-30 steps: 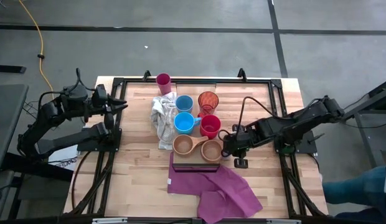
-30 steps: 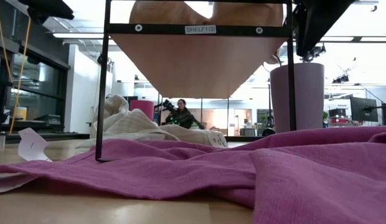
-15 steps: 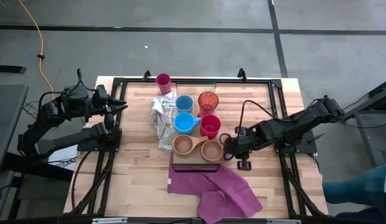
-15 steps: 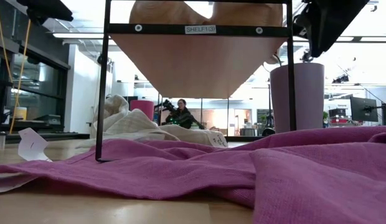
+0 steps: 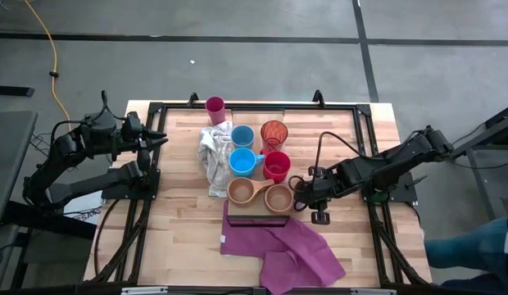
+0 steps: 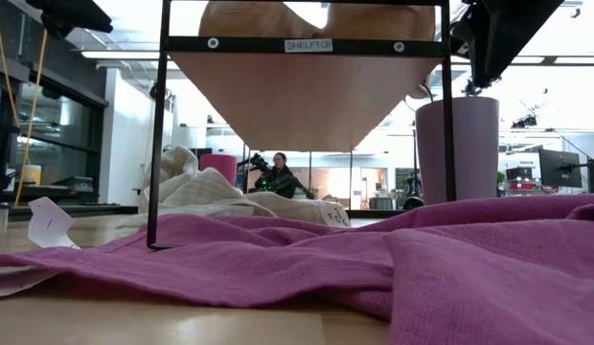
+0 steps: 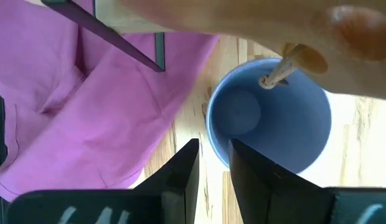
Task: Stack small to large cups/mugs on shelf
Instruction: Put the purple cup on the shelf
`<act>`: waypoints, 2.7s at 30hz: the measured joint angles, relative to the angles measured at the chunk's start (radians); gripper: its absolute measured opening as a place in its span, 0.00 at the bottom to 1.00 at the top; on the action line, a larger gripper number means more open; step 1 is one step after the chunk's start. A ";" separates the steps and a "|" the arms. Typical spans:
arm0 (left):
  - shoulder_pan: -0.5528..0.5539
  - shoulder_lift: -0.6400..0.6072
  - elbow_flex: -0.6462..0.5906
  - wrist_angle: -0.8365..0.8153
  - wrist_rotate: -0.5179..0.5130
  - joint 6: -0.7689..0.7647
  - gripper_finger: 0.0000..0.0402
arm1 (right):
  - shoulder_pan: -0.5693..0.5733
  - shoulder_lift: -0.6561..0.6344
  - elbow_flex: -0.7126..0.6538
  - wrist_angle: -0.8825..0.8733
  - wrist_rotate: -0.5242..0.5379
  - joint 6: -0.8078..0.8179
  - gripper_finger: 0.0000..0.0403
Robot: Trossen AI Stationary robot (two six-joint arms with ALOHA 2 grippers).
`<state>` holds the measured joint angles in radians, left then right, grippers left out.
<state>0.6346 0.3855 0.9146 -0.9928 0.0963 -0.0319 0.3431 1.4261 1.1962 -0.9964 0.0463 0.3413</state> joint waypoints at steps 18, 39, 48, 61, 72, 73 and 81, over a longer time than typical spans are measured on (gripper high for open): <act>0.000 0.000 0.000 -0.002 0.000 0.002 0.18 | -0.003 0.000 0.000 0.015 -0.032 -0.002 0.20; 0.000 0.000 0.000 -0.004 0.008 0.001 0.18 | -0.003 0.041 -0.001 0.031 0.002 -0.002 0.31; 0.000 0.000 0.000 -0.005 0.008 0.002 0.18 | -0.003 0.045 -0.001 0.030 0.023 -0.010 0.30; 0.000 0.000 0.000 -0.005 0.008 0.003 0.18 | -0.002 0.088 -0.001 0.065 0.034 -0.010 0.30; 0.000 0.000 0.000 -0.005 0.008 0.005 0.18 | -0.002 0.088 -0.001 0.033 0.055 0.017 0.23; 0.000 0.000 0.000 -0.005 0.008 0.005 0.18 | -0.002 0.088 -0.001 0.033 0.054 0.017 0.22; 0.000 0.000 0.000 -0.005 0.008 0.004 0.18 | -0.002 0.088 -0.001 0.032 0.030 0.017 0.15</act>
<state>0.6346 0.3859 0.9150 -0.9981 0.1043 -0.0277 0.3416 1.5143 1.1954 -0.9642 0.0764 0.3580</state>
